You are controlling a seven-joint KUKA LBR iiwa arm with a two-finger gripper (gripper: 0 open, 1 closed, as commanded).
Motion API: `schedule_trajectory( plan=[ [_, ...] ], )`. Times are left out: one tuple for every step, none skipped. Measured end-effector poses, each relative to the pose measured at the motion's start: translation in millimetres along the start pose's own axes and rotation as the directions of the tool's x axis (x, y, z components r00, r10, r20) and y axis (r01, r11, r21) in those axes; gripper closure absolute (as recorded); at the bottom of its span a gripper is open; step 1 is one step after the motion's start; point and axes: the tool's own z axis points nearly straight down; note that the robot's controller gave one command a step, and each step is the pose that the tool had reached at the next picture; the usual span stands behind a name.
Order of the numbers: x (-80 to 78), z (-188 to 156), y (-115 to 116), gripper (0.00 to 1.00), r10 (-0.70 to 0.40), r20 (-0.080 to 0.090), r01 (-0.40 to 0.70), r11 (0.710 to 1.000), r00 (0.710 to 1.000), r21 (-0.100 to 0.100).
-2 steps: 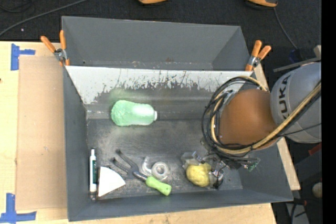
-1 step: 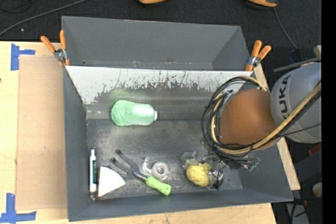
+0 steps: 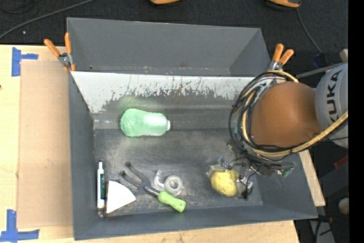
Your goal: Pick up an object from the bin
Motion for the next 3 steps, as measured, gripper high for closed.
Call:
schedule_trajectory(
  plan=[
    [0.5, -76.1, 4.8, 1.00, 0.009, -0.003, -0.009, 1.000, 1.000, -0.006],
    [-0.7, -151.0, 2.0, 1.00, -0.003, -0.001, 0.003, 1.000, 1.000, -0.005],
    [5.4, -103.2, -5.6, 1.00, -0.070, 0.003, 0.070, 0.998, 0.998, 0.000]
  ],
)
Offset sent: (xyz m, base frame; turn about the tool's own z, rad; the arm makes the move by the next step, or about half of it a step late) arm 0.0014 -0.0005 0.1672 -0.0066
